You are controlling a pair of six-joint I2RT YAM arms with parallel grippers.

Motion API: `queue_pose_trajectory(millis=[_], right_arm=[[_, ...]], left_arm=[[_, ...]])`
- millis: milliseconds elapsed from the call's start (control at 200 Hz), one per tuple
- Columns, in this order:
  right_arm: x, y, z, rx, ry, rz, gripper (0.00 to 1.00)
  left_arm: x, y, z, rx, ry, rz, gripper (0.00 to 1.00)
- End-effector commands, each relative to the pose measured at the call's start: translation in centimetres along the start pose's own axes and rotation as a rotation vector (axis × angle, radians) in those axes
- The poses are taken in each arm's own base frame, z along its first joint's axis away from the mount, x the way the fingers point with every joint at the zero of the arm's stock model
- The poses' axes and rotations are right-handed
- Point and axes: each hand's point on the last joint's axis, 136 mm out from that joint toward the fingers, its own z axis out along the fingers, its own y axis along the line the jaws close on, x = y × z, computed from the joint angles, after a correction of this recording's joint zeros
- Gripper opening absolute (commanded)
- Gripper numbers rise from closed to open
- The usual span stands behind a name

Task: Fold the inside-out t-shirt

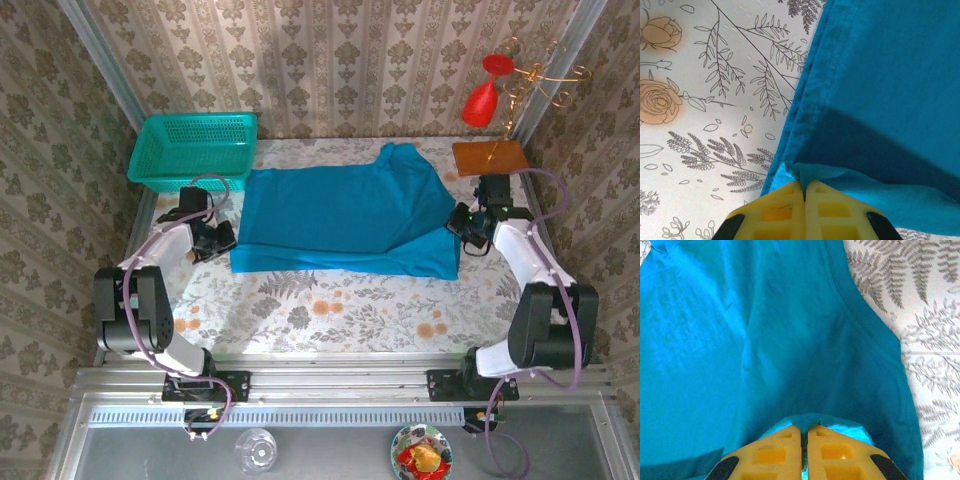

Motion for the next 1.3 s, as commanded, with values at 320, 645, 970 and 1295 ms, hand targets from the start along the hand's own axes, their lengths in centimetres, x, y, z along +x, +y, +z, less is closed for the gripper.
queue_pose_trajectory(millis=[320, 645, 970, 1295], right_arm=[[-0.3, 0.0, -2.1, 0.039, 0.016, -0.082, 0.48], [7.0, -1.4, -0.9, -0.053, 0.191, -0.079, 0.54], [8.2, -4.6, 0.1, 0.104, 0.235, -0.096, 0.58], [7.3, -5.6, -2.0, 0.167, 0.144, -0.106, 0.61]], left_arm=[[-1.6, 0.4, -3.4, -0.010, -0.065, 0.051, 0.34], [5.7, 2.7, -0.2, -0.020, 0.075, -0.016, 0.16], [5.7, 3.3, 1.4, -0.059, 0.072, -0.042, 0.38], [5.3, 3.1, 3.1, -0.051, 0.111, -0.027, 0.30]])
